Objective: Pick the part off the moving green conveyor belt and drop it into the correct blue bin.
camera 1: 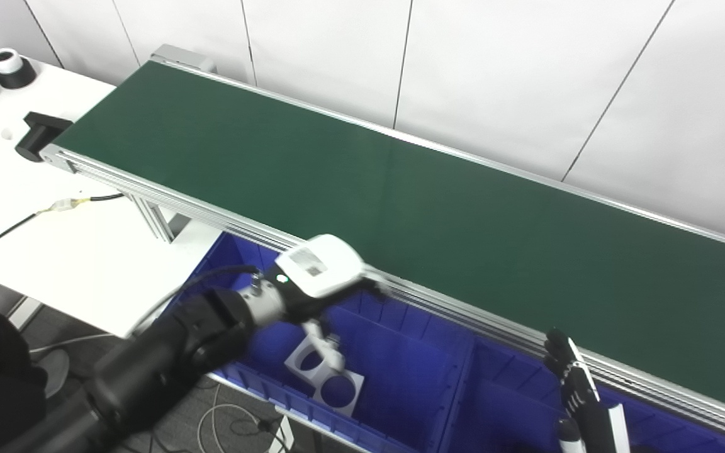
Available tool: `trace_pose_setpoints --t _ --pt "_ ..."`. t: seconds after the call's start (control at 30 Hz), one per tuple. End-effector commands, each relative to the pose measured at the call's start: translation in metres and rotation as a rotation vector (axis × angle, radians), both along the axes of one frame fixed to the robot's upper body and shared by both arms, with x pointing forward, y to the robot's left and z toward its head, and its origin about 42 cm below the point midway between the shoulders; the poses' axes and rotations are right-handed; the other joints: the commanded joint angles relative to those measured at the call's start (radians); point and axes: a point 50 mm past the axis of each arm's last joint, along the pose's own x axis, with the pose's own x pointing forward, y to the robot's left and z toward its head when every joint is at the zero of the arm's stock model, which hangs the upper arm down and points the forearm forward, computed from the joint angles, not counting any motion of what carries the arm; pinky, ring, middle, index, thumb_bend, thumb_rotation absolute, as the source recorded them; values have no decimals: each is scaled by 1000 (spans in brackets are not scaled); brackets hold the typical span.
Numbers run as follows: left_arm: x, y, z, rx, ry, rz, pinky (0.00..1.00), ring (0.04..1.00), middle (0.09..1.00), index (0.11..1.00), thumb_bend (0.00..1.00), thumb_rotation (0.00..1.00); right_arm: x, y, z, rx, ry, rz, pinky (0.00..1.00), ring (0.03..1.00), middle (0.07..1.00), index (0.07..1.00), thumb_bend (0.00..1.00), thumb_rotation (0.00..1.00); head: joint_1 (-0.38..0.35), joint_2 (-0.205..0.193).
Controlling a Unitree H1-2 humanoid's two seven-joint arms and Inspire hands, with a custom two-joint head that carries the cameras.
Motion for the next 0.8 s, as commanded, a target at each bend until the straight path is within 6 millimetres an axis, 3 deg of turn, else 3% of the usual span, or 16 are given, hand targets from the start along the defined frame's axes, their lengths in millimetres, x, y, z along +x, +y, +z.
trace_pose_setpoints --t 0.0,0.1,0.17,0.2,0.23,0.27,0.3,0.33,0.37,0.4,0.43,0.47,0.5,0.53,0.63,0.77 --pt "-8 -12 10 -180 -11 39 594 657 720 708 1000 419 6 -1 11 20 -74 17 919 936 933 919 842 998 -12 7" --pt "-16 -33 8 -413 44 91 579 676 750 723 1000 468 9 -2 9 7 -72 13 894 921 931 914 836 1000 -33 5" --pt "-17 -43 -1 -585 98 133 576 696 780 743 991 522 10 -3 6 2 -66 9 883 917 932 915 826 1000 -68 9" --pt "-16 -47 -7 -657 117 146 590 722 798 757 973 563 10 -3 5 3 -62 5 897 927 934 914 829 1000 -124 16" --pt "-15 -50 -10 -698 126 152 602 737 807 765 962 581 11 -3 4 5 -59 3 903 931 933 912 830 1000 -124 16" --pt "-13 -55 -18 -744 133 154 652 775 834 792 925 612 10 -3 3 1 -57 -2 915 947 937 911 835 1000 -188 19" --pt "-12 -59 -23 -770 134 153 661 782 838 797 918 616 10 -3 3 -3 -57 -5 917 950 938 911 836 1000 -188 19" --pt "-11 -63 -31 -798 140 156 680 795 847 806 906 625 9 -2 2 -4 -55 -11 920 956 940 911 837 1000 -271 29" --pt "-9 -66 -36 -816 144 159 708 815 858 813 895 629 9 -2 1 -4 -53 -15 933 970 944 914 838 1000 -271 29" --pt "-6 -68 -46 -848 157 166 717 822 862 816 892 630 8 1 -1 -2 -49 -28 937 974 945 915 838 1000 -379 37" --pt "-4 -69 -52 -870 165 170 741 837 868 817 893 629 7 2 -2 -1 -46 -37 941 982 948 919 859 1000 -379 37" --pt "-1 -68 -61 -893 175 173 753 845 872 817 893 629 7 6 -3 -2 -44 -47 943 987 950 921 869 1000 -487 35" --pt "1 -67 -67 -908 180 175 780 861 878 820 893 629 7 8 -5 -3 -43 -53 946 983 951 924 875 1000 -487 35" --pt "3 -64 -76 -926 199 173 789 866 880 821 893 629 7 12 -7 1 -37 -65 947 982 952 925 877 1000 -573 33" --pt "5 -53 -95 -957 243 172 833 895 896 834 903 638 6 24 -10 16 -29 -91 954 990 952 927 891 995 -692 32" --pt "3 -40 -113 -924 310 183 856 905 908 854 901 674 9 36 -9 23 -39 -97 946 957 951 922 836 985 -748 32"
